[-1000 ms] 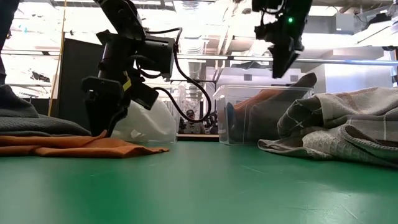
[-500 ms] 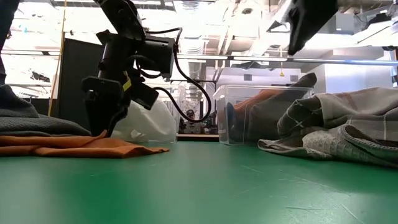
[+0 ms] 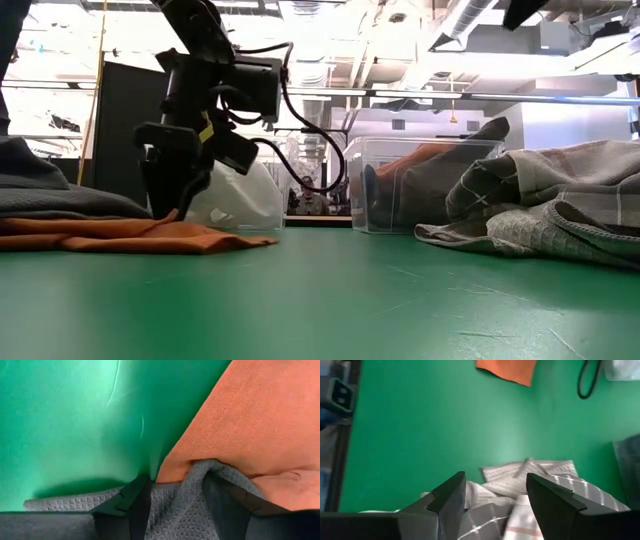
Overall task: Sort towels by color in basket
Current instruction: Put the orange towel into the right transparent bin
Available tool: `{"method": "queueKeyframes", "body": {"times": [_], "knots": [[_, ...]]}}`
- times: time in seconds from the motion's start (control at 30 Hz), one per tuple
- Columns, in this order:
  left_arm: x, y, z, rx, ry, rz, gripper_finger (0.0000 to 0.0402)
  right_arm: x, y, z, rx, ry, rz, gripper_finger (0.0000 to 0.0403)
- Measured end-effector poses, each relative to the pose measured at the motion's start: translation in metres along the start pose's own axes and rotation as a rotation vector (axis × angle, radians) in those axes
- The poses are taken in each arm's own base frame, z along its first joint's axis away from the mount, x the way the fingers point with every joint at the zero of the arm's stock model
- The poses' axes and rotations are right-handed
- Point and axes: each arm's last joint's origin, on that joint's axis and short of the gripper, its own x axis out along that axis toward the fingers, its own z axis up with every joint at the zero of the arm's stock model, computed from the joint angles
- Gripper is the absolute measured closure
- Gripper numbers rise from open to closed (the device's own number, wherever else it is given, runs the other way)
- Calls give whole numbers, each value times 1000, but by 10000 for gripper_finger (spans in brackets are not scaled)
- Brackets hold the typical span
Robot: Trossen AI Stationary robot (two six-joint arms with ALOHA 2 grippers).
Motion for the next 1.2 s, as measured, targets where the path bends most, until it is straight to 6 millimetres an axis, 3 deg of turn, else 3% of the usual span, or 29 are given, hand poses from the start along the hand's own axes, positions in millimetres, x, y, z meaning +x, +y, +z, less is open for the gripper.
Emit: {"method": "queueKeyframes", "body": {"times": [0.2,0.3,0.4,0.47,0.6,0.7,0.8,1.0,1.2], "knots": [[0,0,5,-11,-55,17,228,-8,14,-7,-22,-68,-57,164],[-2,1,9,69,-94,31,228,-9,18,-9,-31,-92,-73,164],[-13,7,7,78,-75,67,228,-4,21,-14,-42,-90,-74,164],[-32,10,3,74,-117,106,228,1,21,-18,-44,-81,-78,164],[-90,7,-18,80,-333,102,228,13,20,-29,-43,-48,-98,164],[-129,3,-48,74,-454,76,228,20,20,-32,-32,-57,-95,164],[-149,-1,-85,66,-494,48,228,26,19,-35,-29,-51,-100,164],[-140,-13,-141,5,-435,-26,228,27,22,-30,-68,-99,-73,164],[-103,-33,-163,104,-371,-26,207,28,21,-22,-108,-150,-56,164]]}}
